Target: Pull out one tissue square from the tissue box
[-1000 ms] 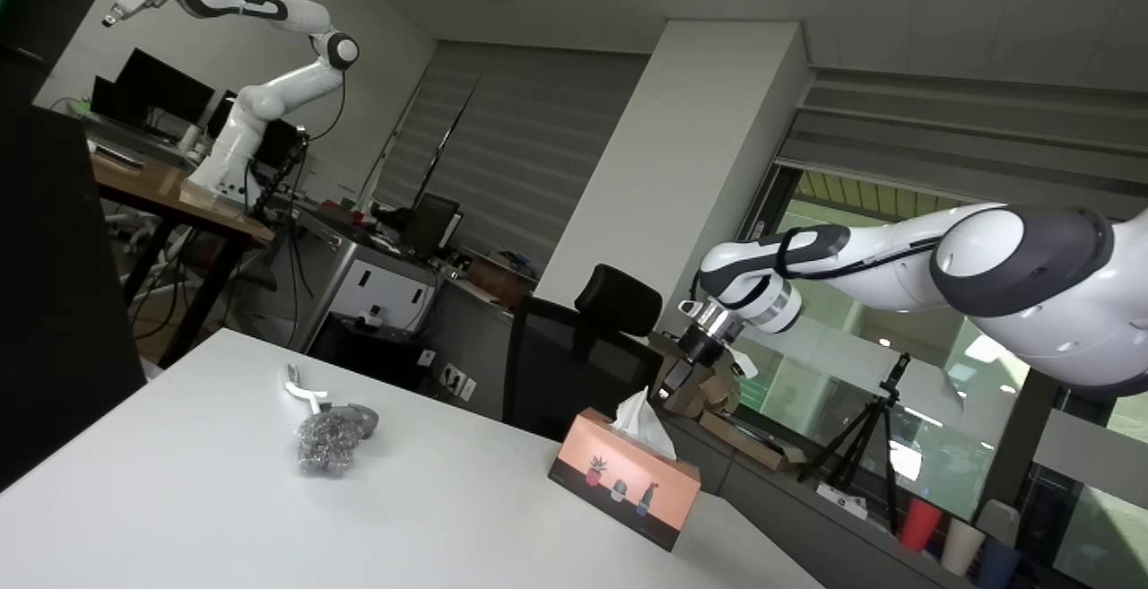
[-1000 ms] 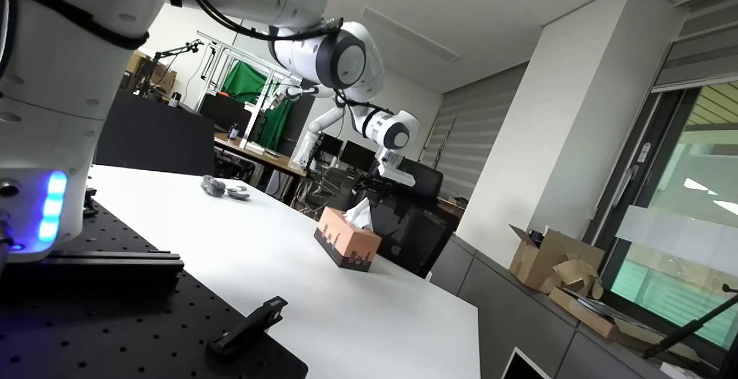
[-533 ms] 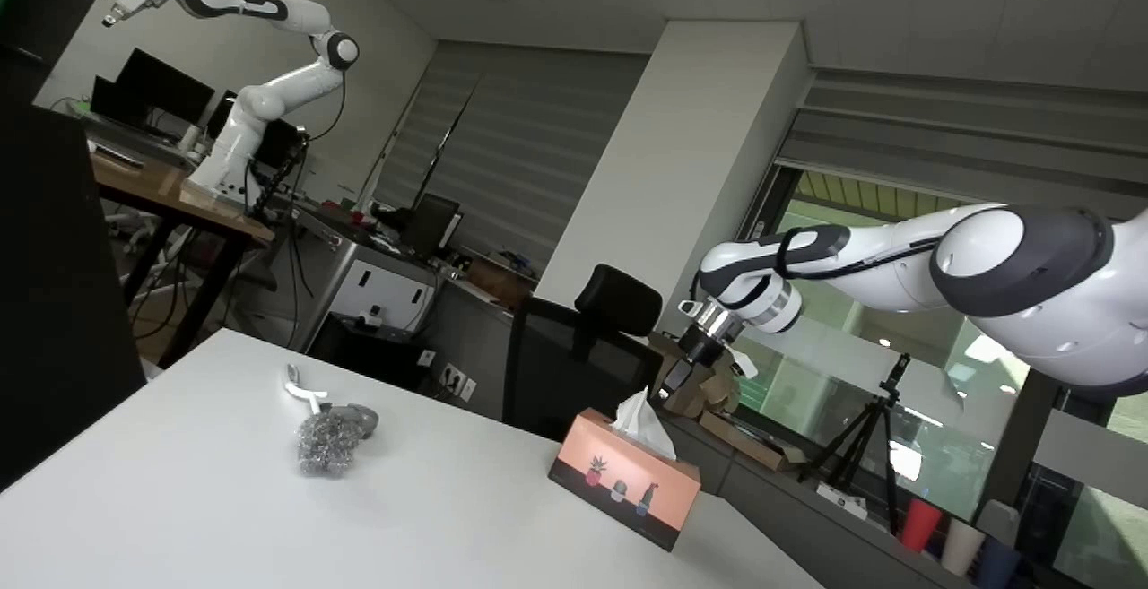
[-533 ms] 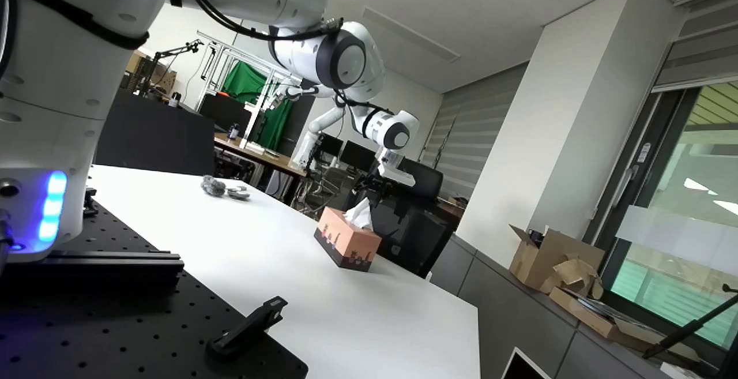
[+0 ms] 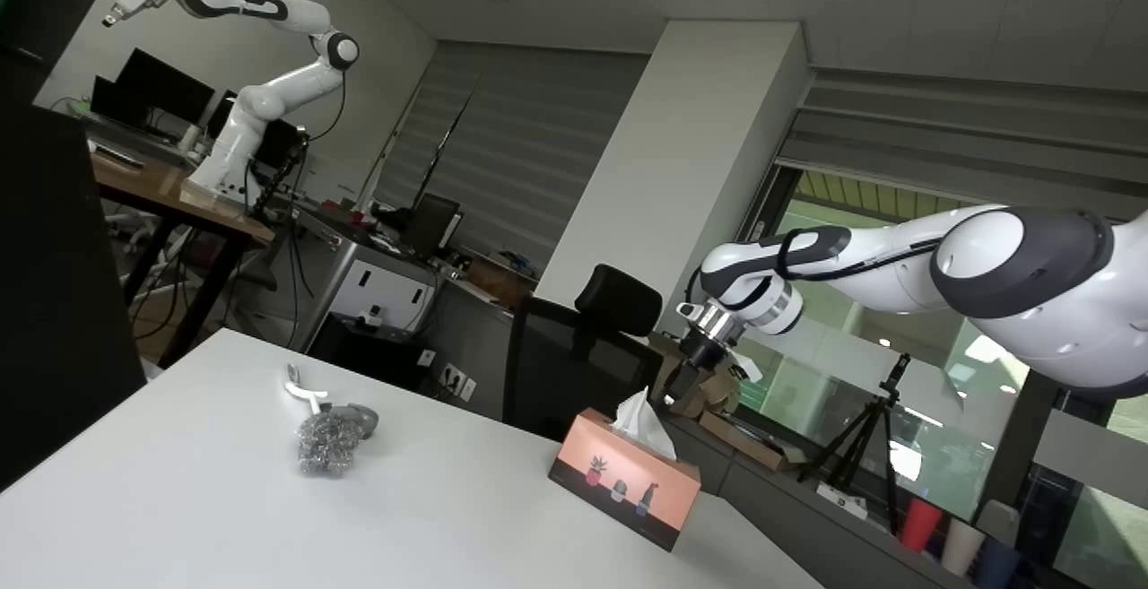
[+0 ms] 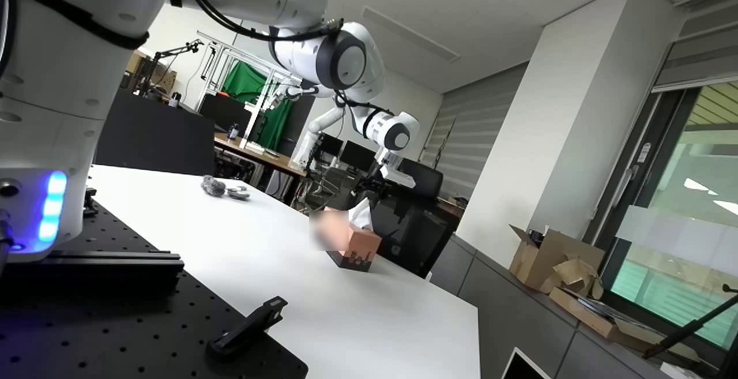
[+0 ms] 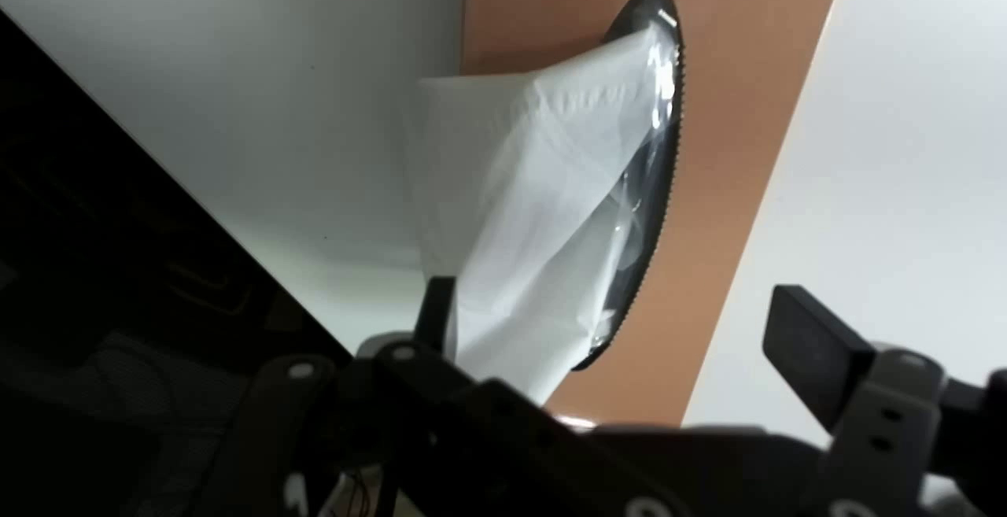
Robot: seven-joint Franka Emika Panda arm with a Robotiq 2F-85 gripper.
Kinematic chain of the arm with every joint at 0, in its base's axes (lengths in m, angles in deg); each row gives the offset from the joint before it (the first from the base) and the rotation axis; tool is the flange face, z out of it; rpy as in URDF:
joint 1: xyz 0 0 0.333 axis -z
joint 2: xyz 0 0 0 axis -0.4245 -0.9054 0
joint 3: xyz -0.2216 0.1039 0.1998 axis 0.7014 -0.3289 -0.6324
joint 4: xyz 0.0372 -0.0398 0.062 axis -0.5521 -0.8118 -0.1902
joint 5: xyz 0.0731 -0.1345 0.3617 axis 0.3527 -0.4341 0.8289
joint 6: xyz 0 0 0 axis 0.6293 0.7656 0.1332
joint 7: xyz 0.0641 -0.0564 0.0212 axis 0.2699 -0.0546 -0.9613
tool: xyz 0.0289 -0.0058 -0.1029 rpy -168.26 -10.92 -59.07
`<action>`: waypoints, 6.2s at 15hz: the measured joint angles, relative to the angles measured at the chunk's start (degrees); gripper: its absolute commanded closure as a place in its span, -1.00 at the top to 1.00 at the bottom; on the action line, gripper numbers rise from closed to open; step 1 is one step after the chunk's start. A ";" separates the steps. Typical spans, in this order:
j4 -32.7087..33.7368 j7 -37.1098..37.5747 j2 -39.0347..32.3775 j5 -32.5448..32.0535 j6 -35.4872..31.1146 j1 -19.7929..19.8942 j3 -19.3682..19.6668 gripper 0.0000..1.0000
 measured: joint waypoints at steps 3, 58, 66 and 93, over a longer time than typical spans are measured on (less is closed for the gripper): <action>1.25 -4.16 -0.27 0.11 3.98 0.97 -0.10 1.00; 12.27 -3.69 -5.27 3.29 10.15 2.49 -4.31 -1.00; 16.58 -3.27 -0.15 0.68 12.62 -0.51 -1.67 -1.00; 15.46 -22.49 -0.67 -1.32 43.41 -13.75 -1.64 -1.00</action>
